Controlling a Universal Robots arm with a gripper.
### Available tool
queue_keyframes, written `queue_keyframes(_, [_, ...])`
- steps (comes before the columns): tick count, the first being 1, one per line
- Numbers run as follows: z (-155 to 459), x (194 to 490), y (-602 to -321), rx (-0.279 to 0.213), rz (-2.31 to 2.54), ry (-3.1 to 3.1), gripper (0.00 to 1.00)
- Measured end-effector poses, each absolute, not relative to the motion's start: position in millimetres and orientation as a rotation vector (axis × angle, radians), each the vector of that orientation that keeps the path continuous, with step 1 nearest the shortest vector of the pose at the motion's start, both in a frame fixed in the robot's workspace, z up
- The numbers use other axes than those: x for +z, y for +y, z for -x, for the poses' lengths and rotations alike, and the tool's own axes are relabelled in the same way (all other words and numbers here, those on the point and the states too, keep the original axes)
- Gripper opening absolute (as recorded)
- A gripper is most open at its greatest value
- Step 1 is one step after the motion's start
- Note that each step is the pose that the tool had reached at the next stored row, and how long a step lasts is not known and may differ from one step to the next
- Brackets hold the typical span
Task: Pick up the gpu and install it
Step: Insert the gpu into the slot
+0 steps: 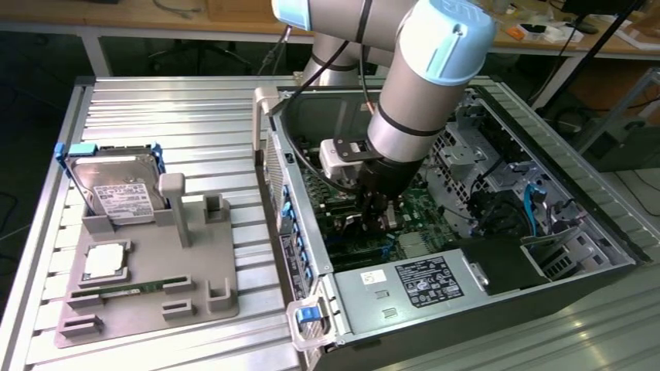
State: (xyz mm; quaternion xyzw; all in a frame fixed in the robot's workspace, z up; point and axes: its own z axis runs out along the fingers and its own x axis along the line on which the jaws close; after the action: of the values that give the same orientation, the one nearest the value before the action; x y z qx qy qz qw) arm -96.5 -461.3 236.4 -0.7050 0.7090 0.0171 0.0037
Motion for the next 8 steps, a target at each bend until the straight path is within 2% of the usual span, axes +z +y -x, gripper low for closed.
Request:
queue_keyframes(6, [96.5,236.0,-461.3,0.054,2.209,2.221,0.27])
queue_keyframes(8, [96.5,244.6,-460.9,0.055,2.208,2.221,0.27])
